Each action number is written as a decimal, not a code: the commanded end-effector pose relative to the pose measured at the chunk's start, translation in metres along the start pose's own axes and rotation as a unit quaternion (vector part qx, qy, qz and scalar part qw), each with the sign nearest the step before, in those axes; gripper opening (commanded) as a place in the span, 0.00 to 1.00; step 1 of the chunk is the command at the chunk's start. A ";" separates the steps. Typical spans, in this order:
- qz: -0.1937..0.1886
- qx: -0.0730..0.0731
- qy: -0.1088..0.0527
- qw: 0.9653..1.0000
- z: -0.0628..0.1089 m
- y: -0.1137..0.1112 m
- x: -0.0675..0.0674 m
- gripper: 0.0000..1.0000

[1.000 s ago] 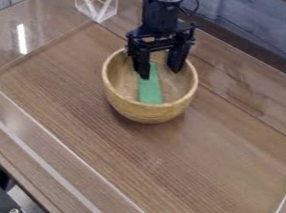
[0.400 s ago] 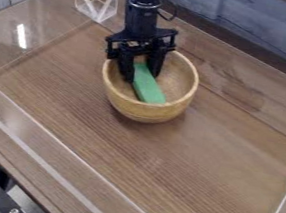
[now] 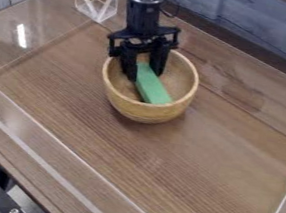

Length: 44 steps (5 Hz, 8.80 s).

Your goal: Move green object from inside the wooden bowl to the table next to it

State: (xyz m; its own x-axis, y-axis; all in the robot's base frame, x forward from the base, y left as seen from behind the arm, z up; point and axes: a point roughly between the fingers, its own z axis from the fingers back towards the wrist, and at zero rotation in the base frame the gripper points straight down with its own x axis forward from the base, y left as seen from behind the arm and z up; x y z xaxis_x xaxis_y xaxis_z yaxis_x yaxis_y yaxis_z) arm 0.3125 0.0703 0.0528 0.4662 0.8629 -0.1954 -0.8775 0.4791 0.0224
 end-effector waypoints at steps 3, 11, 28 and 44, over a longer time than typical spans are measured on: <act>0.084 -0.076 0.002 0.994 0.074 -0.006 0.025 0.00; 0.096 -0.090 -0.014 0.991 0.100 0.020 0.015 0.00; 0.302 -0.098 -0.131 0.939 0.044 0.024 0.149 0.00; 0.401 -0.085 -0.136 0.902 0.042 0.019 0.147 0.00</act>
State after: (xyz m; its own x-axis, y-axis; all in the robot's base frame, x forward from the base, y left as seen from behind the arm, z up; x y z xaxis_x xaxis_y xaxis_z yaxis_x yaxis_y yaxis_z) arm 0.3614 0.2102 0.0433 -0.3419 0.9382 0.0536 -0.9395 -0.3399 -0.0430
